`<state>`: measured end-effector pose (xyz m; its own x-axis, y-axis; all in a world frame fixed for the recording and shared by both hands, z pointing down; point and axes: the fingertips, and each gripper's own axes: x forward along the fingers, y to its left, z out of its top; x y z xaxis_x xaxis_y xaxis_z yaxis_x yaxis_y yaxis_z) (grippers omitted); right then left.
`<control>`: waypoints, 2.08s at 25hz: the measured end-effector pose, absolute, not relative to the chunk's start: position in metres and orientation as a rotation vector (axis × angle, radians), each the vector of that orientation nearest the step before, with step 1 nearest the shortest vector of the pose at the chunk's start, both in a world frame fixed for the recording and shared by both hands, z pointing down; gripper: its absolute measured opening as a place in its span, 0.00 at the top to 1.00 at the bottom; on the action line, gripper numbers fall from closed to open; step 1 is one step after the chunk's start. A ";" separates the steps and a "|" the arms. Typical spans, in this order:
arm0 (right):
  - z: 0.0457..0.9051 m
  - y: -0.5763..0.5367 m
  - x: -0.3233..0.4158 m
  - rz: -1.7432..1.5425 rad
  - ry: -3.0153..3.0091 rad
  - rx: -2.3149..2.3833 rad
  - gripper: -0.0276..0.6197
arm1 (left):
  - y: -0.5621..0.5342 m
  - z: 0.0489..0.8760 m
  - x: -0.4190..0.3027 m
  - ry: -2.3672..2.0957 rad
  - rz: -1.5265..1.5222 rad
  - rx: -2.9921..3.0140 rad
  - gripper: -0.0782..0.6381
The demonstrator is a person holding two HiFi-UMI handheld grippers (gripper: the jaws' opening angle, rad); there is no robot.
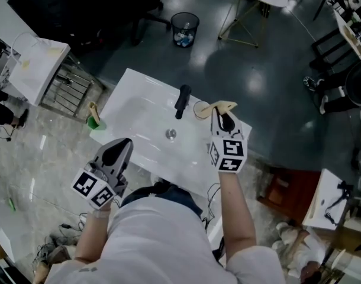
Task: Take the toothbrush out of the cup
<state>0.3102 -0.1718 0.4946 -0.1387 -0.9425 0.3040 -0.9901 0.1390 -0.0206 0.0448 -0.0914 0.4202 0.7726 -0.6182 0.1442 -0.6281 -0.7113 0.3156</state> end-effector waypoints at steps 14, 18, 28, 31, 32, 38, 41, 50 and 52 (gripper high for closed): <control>0.388 -0.146 0.299 0.243 -2.248 1.949 0.89 | -0.117 0.390 0.072 -0.867 -0.055 2.680 0.87; 0.384 -0.142 0.304 0.249 -2.260 1.973 0.89 | -0.120 0.386 0.079 -0.859 -0.068 2.681 0.87; 0.392 -0.132 0.311 0.262 -2.276 1.927 0.89 | -0.111 0.393 0.099 -0.862 -0.076 2.648 0.87; 0.394 -0.129 0.307 0.251 -2.267 1.917 0.89 | -0.109 0.394 0.098 -0.854 -0.083 2.652 0.87; 0.395 -0.128 0.304 0.248 -2.262 1.915 0.89 | -0.109 0.395 0.095 -0.852 -0.089 2.653 0.87; 0.398 -0.130 0.280 0.259 -2.226 1.933 0.89 | -0.116 0.407 0.062 -0.840 -0.106 2.632 0.87; 0.399 -0.133 0.256 0.258 -2.190 1.946 0.89 | -0.120 0.414 0.033 -0.819 -0.097 2.628 0.87; 0.395 -0.159 0.153 0.262 -2.149 1.980 0.89 | -0.158 0.421 -0.074 -0.778 -0.049 2.654 0.87; 0.395 -0.165 0.126 0.264 -2.144 1.989 0.89 | -0.166 0.420 -0.100 -0.769 -0.046 2.664 0.87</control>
